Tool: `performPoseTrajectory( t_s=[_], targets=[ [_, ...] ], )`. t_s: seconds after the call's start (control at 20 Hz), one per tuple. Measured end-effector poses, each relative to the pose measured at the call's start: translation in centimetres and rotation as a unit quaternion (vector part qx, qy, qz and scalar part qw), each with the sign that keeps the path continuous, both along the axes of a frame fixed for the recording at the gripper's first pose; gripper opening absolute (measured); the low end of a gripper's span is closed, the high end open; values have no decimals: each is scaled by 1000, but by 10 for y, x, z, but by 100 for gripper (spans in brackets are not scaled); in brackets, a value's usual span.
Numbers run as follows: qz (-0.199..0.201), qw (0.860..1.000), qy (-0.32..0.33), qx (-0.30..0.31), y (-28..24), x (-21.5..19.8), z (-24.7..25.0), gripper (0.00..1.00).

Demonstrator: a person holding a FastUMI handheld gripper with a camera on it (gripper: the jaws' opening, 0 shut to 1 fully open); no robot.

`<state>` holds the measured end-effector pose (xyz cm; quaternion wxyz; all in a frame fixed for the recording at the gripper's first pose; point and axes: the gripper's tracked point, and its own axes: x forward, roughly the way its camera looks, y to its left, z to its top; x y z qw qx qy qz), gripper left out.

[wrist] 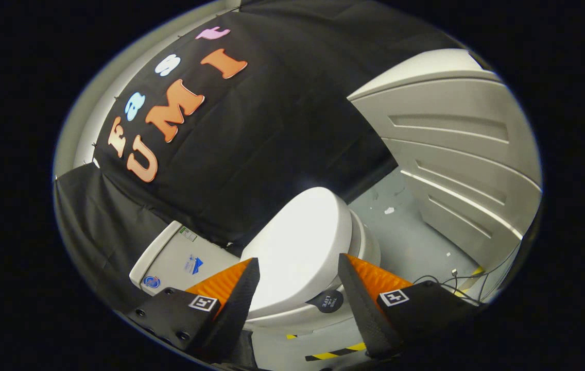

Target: Open the toilet lid.

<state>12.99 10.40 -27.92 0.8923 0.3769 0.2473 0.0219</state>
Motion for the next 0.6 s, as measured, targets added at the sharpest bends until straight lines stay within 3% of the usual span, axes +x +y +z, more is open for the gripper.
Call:
performPoseTrajectory(
  t_s=[0.35, 0.6],
  targets=[
    [-46, 997, -2, 62, -6, 23, -24, 98],
    [-46, 988, 30, 142, 13, 13, -52, 98]
  ],
)
